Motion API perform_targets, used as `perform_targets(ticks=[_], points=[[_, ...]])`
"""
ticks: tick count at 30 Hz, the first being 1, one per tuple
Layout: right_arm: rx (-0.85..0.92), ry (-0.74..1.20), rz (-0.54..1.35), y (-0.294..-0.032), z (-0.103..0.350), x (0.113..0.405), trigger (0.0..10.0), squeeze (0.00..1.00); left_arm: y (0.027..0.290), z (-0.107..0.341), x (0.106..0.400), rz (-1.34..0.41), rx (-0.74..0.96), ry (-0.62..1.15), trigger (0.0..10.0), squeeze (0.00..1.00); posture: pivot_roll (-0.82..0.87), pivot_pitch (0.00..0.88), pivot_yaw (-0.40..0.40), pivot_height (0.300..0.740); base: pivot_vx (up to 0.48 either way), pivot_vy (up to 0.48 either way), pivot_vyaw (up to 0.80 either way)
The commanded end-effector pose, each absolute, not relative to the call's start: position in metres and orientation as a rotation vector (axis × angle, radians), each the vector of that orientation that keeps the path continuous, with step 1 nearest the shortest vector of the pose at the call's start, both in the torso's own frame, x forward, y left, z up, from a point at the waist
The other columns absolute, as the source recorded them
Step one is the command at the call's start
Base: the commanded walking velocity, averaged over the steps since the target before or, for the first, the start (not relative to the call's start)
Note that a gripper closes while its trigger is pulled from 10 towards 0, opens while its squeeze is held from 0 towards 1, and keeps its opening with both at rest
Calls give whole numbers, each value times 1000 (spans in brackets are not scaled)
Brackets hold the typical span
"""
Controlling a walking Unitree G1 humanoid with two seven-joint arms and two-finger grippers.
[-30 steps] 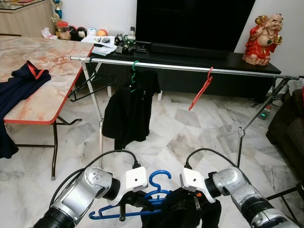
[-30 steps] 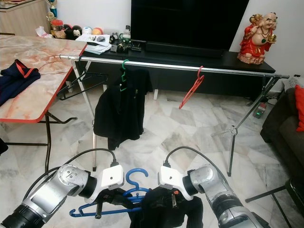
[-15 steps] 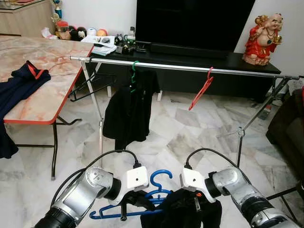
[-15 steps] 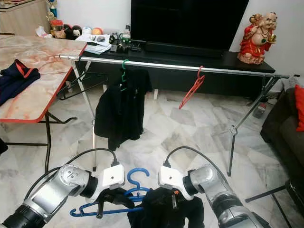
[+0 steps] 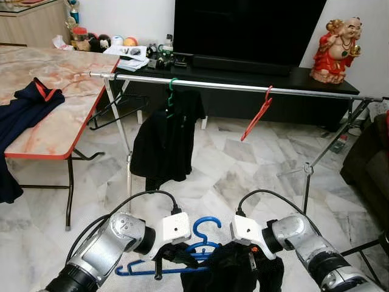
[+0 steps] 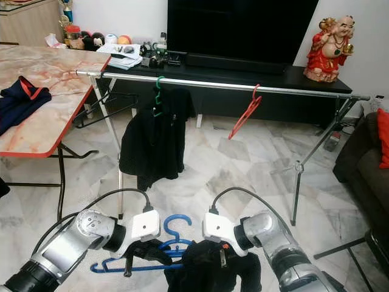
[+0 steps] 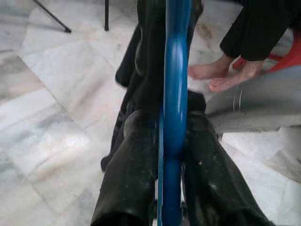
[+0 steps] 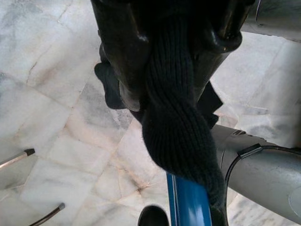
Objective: Hang hanger
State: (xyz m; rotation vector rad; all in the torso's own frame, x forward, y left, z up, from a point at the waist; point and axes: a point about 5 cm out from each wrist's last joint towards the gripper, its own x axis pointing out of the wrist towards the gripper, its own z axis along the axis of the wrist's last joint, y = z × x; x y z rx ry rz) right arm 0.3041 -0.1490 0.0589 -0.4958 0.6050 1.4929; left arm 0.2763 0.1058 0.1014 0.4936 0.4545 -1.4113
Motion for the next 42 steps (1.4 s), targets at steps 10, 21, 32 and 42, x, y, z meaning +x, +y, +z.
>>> perform_targets(ticks=[10, 21, 32, 42], points=[[-520, 686, 1440, -162, 44, 295, 0, 0, 117, 113, 282, -1398, 509, 427, 10000, 1000, 124, 0, -117, 740, 0, 0, 0], [-537, 687, 1039, -184, 35, 307, 0, 0, 157, 122, 290, -1180, 446, 401, 10000, 1000, 126, 0, -116, 740, 0, 0, 0], [-337, 461, 652, -183, 78, 350, 0, 0, 161, 97, 296, -928, 416, 386, 10000, 0, 115, 0, -107, 740, 0, 0, 0], [-318, 302, 756, -149, 116, 368, 0, 0, 144, 78, 315, -777, 491, 354, 10000, 0, 104, 0, -110, 740, 0, 0, 0]])
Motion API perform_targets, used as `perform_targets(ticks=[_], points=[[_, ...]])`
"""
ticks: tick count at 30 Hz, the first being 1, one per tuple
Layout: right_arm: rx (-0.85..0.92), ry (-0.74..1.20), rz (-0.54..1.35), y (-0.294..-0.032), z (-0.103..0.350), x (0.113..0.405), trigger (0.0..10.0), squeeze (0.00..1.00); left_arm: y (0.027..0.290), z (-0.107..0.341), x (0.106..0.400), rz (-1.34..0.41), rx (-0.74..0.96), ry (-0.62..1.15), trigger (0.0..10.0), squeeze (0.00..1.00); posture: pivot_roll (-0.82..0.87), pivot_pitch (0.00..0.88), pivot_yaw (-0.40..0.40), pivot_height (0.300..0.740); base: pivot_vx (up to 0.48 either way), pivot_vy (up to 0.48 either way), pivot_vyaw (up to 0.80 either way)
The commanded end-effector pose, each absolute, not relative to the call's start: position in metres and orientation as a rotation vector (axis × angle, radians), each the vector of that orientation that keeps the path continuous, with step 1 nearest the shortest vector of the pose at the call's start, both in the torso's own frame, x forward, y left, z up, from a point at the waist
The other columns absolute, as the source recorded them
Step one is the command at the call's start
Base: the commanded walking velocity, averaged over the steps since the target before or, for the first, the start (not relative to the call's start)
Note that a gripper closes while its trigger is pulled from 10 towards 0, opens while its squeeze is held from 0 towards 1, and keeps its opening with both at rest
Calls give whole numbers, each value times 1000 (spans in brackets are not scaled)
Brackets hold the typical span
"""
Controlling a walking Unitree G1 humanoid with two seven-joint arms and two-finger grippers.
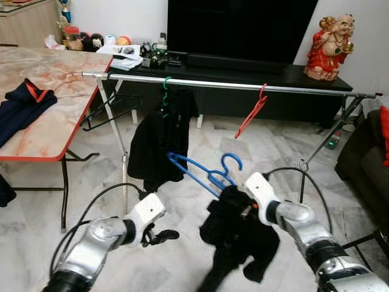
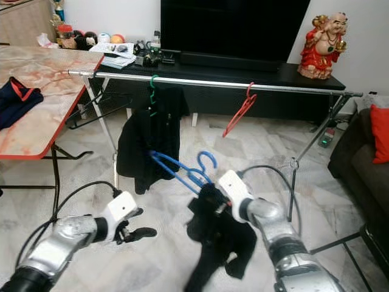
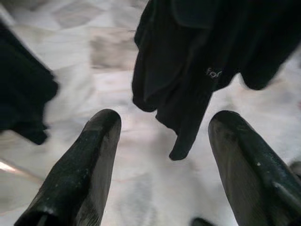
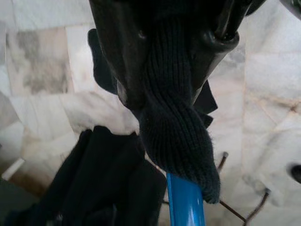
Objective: Hang hanger
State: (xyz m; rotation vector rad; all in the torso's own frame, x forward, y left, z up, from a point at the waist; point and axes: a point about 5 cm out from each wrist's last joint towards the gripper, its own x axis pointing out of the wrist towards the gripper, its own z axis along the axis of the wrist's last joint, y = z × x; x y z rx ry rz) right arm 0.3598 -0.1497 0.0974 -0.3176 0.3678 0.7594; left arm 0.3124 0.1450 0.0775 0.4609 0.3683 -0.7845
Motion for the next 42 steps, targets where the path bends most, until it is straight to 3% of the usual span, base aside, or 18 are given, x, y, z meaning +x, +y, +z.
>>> perform_targets(ticks=[1, 11, 23, 30, 42], points=[[-318, 280, 781, -144, 122, 370, 0, 0, 141, 77, 319, -755, 495, 342, 10000, 0, 103, 0, -111, 740, 0, 0, 0], [-345, 220, 821, -131, 145, 376, 0, 0, 135, 65, 324, -733, 548, 363, 10000, 0, 97, 0, -117, 740, 0, 0, 0], [-308, 117, 888, -97, 175, 376, 0, 0, 131, 52, 318, -796, 550, 421, 10000, 0, 95, 0, -119, 740, 0, 0, 0], [-281, 79, 947, -80, 185, 367, 0, 0, 133, 51, 330, -657, 568, 430, 10000, 0, 90, 0, -123, 740, 0, 0, 0], [-300, 68, 980, -79, 194, 358, 0, 0, 143, 51, 340, -411, 569, 439, 10000, 0, 81, 0, -130, 740, 0, 0, 0]])
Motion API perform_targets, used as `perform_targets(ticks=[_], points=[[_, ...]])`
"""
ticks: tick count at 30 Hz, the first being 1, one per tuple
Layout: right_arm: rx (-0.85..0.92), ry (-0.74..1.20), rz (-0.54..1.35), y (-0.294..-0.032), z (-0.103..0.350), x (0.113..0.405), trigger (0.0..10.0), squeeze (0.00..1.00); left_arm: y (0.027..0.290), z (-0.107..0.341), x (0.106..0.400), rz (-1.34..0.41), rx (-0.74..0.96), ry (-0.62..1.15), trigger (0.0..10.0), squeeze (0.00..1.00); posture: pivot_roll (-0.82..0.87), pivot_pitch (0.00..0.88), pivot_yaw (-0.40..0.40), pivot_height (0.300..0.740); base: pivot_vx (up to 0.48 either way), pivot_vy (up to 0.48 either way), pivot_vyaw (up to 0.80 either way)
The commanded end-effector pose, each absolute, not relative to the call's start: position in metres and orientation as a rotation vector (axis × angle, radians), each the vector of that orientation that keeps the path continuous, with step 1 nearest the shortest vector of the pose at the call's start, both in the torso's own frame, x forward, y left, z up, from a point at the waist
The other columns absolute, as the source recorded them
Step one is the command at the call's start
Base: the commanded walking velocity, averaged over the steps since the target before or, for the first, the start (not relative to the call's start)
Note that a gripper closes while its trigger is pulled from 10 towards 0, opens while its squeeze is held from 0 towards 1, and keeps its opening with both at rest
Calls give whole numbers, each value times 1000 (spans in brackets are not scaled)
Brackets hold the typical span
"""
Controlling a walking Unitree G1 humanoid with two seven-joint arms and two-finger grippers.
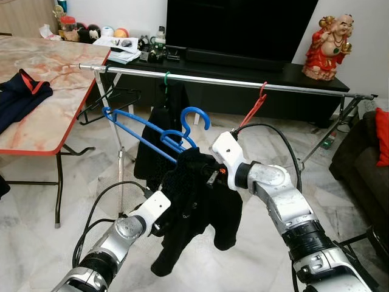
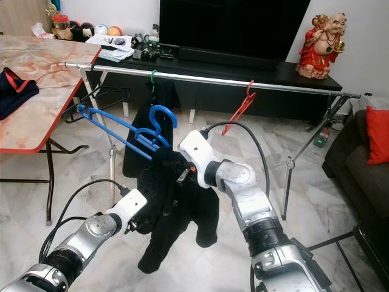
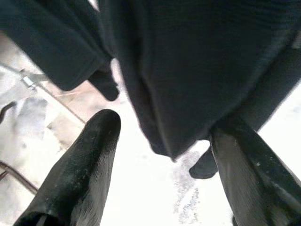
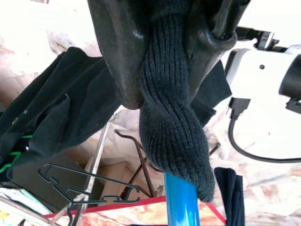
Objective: Hang hanger
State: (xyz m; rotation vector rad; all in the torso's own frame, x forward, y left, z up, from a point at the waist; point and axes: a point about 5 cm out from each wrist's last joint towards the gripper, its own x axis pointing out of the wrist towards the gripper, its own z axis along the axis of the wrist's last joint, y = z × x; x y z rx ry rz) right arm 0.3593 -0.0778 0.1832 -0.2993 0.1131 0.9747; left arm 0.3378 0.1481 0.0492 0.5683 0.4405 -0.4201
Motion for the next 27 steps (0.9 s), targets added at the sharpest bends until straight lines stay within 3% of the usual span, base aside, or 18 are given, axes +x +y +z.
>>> perform_targets(ticks=[1, 8, 9, 11, 12, 27], points=[[-299, 67, 983, -78, 195, 357, 0, 0, 143, 51, 341, -403, 565, 442, 10000, 0, 81, 0, -130, 740, 0, 0, 0], [-295, 59, 997, -74, 198, 354, 0, 0, 141, 49, 340, -407, 550, 445, 9647, 0, 82, 0, -129, 740, 0, 0, 0], [-295, 59, 997, -74, 198, 353, 0, 0, 140, 48, 340, -412, 544, 448, 8196, 0, 82, 0, -127, 740, 0, 0, 0], [-294, 60, 997, -74, 198, 353, 0, 0, 140, 48, 339, -417, 537, 449, 1725, 0, 82, 0, -127, 740, 0, 0, 0], [-295, 60, 998, -74, 198, 352, 0, 0, 140, 47, 339, -418, 536, 449, 0, 0, 83, 0, -126, 740, 0, 0, 0], [-290, 49, 1001, -72, 202, 350, 0, 0, 139, 45, 338, -429, 527, 455, 0, 0, 81, 0, -125, 740, 0, 0, 0]])
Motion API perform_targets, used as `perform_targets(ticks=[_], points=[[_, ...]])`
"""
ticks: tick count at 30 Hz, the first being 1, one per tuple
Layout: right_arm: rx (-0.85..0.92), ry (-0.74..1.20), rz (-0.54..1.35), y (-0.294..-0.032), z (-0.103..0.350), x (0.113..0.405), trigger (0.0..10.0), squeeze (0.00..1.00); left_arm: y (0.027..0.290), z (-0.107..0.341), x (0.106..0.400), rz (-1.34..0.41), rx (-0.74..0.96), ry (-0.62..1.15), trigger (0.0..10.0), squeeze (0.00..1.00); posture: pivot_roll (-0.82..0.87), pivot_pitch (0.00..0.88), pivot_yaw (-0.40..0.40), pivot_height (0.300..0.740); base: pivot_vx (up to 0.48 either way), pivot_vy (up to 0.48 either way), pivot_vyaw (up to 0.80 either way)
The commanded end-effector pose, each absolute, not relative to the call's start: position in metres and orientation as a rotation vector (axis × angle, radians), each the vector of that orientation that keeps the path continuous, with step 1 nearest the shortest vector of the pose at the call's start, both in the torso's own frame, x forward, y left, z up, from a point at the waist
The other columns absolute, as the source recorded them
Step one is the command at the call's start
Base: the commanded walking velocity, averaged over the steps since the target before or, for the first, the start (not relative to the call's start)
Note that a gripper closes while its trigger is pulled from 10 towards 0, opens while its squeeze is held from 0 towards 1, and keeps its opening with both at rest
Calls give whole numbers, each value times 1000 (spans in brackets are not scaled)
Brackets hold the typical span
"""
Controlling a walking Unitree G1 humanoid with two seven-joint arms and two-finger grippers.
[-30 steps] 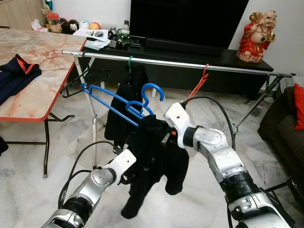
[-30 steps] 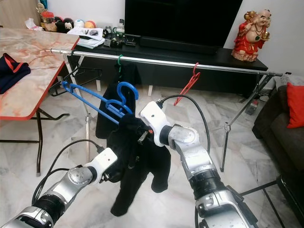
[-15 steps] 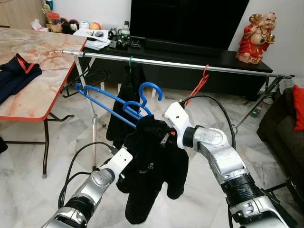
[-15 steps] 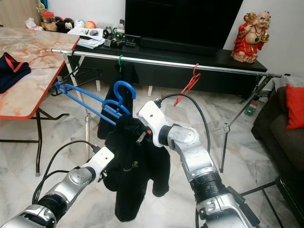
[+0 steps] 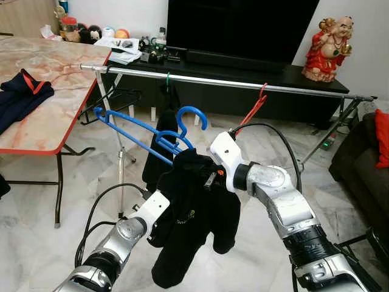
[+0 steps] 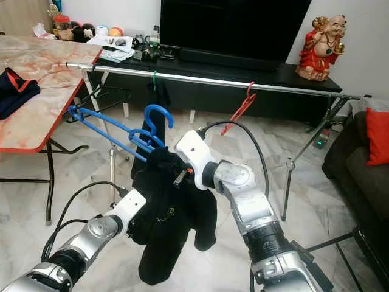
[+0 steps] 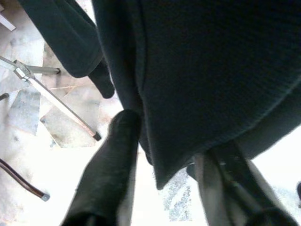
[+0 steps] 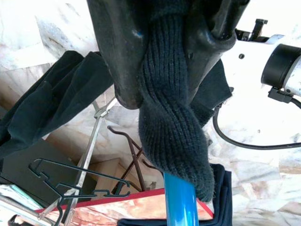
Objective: Hang hanger
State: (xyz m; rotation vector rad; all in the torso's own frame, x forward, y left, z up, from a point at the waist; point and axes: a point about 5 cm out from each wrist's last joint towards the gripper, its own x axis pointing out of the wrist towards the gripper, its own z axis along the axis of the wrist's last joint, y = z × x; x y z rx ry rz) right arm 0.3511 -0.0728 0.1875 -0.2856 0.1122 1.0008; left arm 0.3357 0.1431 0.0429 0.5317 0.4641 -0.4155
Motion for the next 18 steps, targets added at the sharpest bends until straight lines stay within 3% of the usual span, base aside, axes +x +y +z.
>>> perform_targets(ticks=[1, 18], points=[[-291, 48, 1001, -72, 202, 350, 0, 0, 139, 45, 338, -428, 526, 454, 0, 0, 80, 0, -125, 740, 0, 0, 0], [-302, 58, 999, -74, 200, 349, 0, 0, 143, 47, 339, -393, 509, 436, 0, 0, 78, 0, -125, 740, 0, 0, 0]])
